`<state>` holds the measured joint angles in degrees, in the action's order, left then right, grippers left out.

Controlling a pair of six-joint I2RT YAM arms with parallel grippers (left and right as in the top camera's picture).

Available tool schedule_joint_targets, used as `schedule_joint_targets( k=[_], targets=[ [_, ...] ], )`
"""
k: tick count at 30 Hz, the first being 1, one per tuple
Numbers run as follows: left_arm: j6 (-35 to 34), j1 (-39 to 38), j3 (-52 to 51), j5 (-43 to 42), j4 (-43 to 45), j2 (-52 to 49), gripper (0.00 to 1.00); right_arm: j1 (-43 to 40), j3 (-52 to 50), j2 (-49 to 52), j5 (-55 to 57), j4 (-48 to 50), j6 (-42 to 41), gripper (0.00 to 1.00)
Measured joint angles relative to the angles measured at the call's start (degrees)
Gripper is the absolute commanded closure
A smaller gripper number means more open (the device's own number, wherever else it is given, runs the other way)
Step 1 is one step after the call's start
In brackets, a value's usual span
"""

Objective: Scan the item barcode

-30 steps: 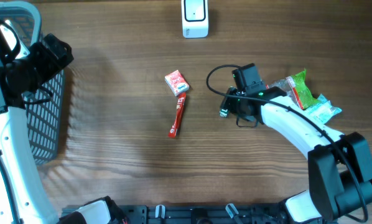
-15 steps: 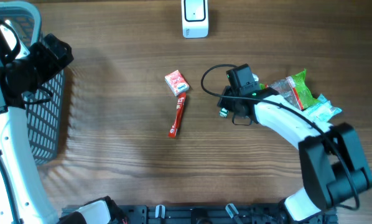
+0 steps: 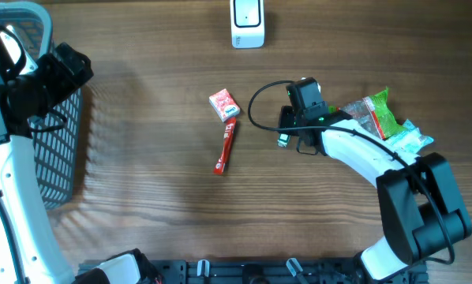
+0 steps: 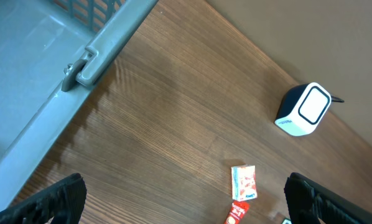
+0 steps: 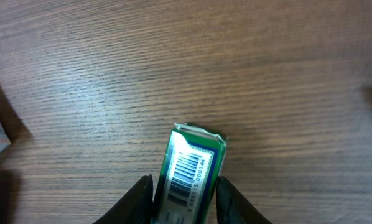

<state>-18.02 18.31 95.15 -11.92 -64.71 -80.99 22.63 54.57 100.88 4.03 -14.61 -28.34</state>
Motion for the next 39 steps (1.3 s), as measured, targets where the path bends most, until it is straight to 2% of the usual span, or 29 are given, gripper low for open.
schedule_joint_targets(
  k=[3,13,16,21,27,31,39],
  targets=[
    [0.0,0.0,0.0,0.0,0.0,0.0,0.00,0.0,0.2,0.0,0.8,0.0,2.8,0.64],
    [0.0,0.0,0.0,0.0,0.0,0.0,0.00,0.0,0.5,0.0,0.9,-0.8,4.0,0.61],
    [0.0,0.0,0.0,0.0,0.0,0.0,0.00,0.0,1.9,0.0,0.7,-5.1,0.4,0.62],
    [0.0,0.0,0.0,0.0,0.0,0.0,0.00,0.0,2.2,0.0,-0.2,-5.7,-4.9,0.67],
    [0.0,0.0,0.0,0.0,0.0,0.0,0.00,0.0,2.2,0.1,-1.1,-5.7,-7.3,0.65],
    [0.0,0.0,0.0,0.0,0.0,0.0,0.00,0.0,2.3,0.1,-2.7,-5.8,-4.5,0.62],
    [0.0,0.0,0.0,0.0,0.0,0.0,0.00,0.0,3.8,0.1,-2.9,-9.9,1.1,0.61]
  ],
)
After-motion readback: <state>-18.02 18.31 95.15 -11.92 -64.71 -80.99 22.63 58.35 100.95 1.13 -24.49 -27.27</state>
